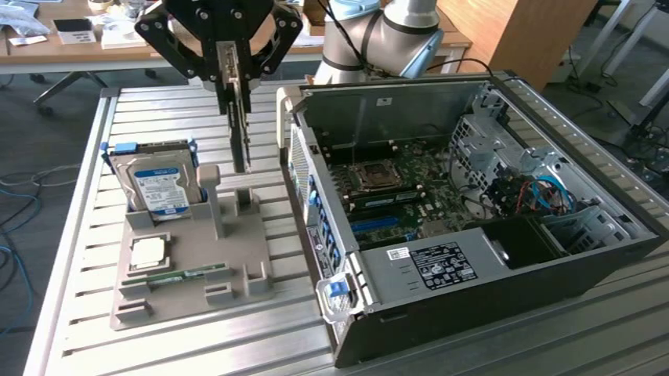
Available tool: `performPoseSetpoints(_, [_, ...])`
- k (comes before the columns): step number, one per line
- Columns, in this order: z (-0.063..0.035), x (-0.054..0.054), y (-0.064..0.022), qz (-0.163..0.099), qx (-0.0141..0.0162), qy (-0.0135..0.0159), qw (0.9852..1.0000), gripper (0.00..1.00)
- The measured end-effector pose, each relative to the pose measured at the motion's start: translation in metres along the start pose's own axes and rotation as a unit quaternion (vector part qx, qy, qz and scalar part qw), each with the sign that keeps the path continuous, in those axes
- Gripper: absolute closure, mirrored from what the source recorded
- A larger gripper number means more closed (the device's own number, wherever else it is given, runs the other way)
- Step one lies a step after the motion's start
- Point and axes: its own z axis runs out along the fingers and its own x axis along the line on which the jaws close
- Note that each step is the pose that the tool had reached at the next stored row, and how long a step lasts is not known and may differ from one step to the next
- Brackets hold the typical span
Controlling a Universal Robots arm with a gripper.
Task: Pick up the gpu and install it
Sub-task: 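Pick up the gpu and move the gpu toward the slot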
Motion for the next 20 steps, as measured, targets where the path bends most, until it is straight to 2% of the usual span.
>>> performPoseSetpoints(6, [-0.0015,0.0000,0.0001,0.000,0.0000,0.0001,1.0000,0.73])
performPoseSetpoints(12, [-0.0102,-0.0002,0.0005,0.000,0.0000,0.0000,1.0000,0.73])
performPoseSetpoints(20, [-0.0104,-0.0002,0.0005,0.000,0.0000,0.0000,1.0000,0.73])
